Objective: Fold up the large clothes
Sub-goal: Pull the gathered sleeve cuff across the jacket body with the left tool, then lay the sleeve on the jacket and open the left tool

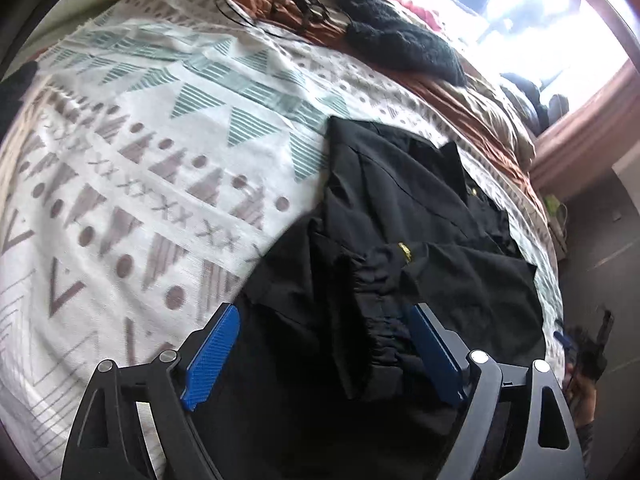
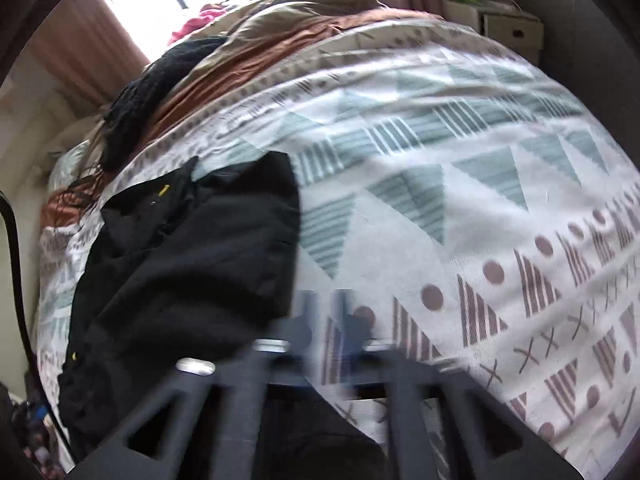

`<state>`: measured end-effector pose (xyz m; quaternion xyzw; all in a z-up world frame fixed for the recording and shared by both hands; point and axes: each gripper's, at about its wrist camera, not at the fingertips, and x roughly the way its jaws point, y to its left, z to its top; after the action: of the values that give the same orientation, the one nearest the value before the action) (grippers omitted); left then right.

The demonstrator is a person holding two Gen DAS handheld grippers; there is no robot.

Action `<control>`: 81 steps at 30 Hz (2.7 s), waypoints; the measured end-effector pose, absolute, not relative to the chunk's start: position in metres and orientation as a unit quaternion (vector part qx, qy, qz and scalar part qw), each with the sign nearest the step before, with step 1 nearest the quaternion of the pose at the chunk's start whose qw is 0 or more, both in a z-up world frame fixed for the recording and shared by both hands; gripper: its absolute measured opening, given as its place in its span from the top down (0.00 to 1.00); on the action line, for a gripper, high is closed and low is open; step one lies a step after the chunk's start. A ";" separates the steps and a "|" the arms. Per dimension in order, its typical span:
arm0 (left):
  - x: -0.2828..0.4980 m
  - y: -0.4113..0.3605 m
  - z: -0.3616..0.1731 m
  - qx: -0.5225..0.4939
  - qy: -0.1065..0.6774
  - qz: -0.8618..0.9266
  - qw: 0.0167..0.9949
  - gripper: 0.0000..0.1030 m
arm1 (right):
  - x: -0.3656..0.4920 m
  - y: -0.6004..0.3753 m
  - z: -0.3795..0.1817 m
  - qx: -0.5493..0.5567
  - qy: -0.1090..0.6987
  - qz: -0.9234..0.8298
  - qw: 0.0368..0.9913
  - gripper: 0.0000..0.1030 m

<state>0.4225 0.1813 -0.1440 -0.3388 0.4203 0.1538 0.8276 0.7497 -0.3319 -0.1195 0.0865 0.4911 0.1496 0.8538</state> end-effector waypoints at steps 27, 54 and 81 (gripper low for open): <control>0.479 0.133 -0.129 -0.261 0.438 0.091 0.855 0.89 | 0.810 -0.272 -0.135 -0.012 0.498 0.189 0.846 0.97; 0.553 0.157 -0.165 -0.234 0.482 0.091 0.839 0.90 | 0.775 -0.310 -0.149 0.130 0.560 0.254 0.778 0.35; 0.570 0.161 -0.167 -0.258 0.485 0.052 0.834 0.90 | 0.720 -0.330 -0.117 0.063 0.526 0.225 0.817 0.27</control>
<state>0.5702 0.1609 -0.1666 -0.2578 0.4848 0.0520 0.8341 0.7202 -0.3300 -0.1166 0.0632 0.5264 0.2254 0.8174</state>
